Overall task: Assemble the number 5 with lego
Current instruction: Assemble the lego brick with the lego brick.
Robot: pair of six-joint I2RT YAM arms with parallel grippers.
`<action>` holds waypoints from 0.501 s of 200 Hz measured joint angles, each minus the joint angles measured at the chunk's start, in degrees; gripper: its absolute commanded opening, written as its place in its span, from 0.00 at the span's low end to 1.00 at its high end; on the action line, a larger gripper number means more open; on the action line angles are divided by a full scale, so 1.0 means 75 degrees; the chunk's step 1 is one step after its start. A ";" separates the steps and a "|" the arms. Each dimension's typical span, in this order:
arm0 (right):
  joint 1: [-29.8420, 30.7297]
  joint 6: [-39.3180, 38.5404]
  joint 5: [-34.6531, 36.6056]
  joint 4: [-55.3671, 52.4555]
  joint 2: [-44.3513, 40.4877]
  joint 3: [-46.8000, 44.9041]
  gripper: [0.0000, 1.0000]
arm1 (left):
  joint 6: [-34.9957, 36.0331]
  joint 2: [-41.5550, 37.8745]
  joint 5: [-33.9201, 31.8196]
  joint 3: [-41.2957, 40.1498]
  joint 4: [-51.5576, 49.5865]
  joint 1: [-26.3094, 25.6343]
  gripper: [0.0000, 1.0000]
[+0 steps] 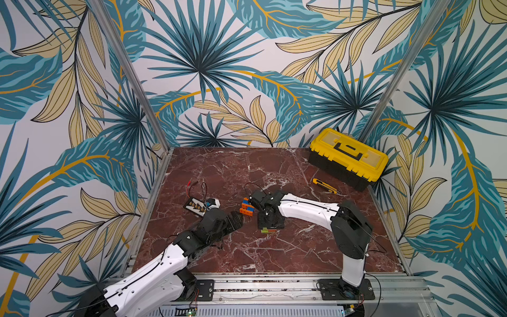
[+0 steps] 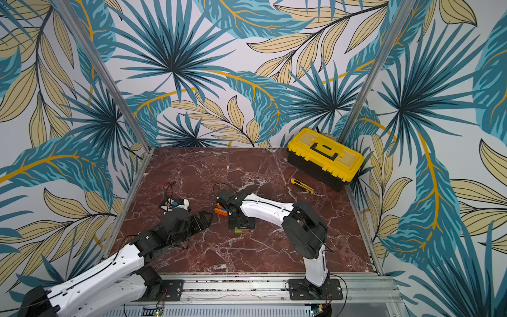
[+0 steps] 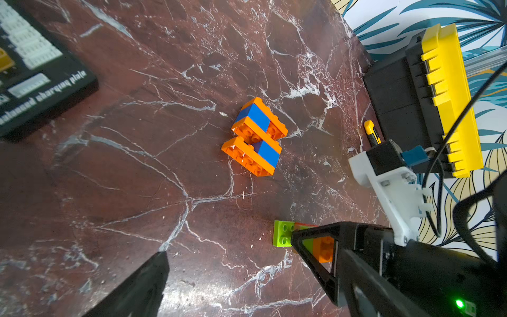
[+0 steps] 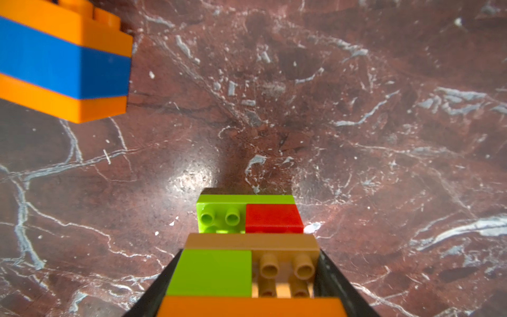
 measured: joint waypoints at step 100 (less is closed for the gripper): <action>0.0064 -0.0152 0.0020 -0.0087 0.0122 0.0146 0.60 | -0.0041 -0.0017 -0.0026 -0.0026 0.0012 0.0000 1.00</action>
